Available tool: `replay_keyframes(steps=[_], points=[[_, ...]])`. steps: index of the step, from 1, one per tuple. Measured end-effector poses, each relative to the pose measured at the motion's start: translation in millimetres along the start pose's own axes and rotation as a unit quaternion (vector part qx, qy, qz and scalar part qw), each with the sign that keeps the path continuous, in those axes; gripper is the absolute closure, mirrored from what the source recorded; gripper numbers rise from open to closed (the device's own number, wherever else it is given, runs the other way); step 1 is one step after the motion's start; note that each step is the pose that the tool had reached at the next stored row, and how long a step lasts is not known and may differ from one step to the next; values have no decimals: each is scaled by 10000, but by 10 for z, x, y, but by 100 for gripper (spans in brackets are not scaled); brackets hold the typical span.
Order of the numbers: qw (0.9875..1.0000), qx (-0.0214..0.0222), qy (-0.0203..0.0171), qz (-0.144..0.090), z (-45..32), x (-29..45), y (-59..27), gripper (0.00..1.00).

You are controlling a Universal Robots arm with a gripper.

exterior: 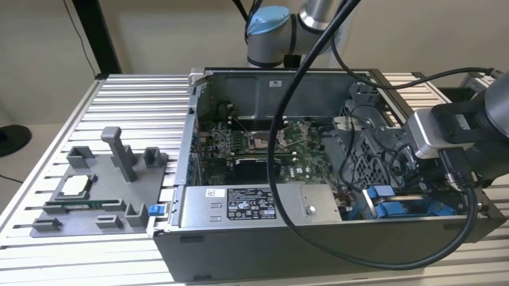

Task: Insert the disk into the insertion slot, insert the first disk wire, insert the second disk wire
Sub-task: 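Insert the second disk wire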

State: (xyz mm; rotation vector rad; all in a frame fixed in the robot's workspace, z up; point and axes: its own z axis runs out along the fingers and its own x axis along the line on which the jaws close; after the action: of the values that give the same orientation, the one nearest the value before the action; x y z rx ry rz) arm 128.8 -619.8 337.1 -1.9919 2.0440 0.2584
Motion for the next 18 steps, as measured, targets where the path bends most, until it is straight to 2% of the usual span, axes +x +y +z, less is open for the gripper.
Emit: replay_keyframes(steps=[11,18], points=[[10000,0,-1,0,31,4,2,100],[10000,0,7,0,98,27,8,100]])
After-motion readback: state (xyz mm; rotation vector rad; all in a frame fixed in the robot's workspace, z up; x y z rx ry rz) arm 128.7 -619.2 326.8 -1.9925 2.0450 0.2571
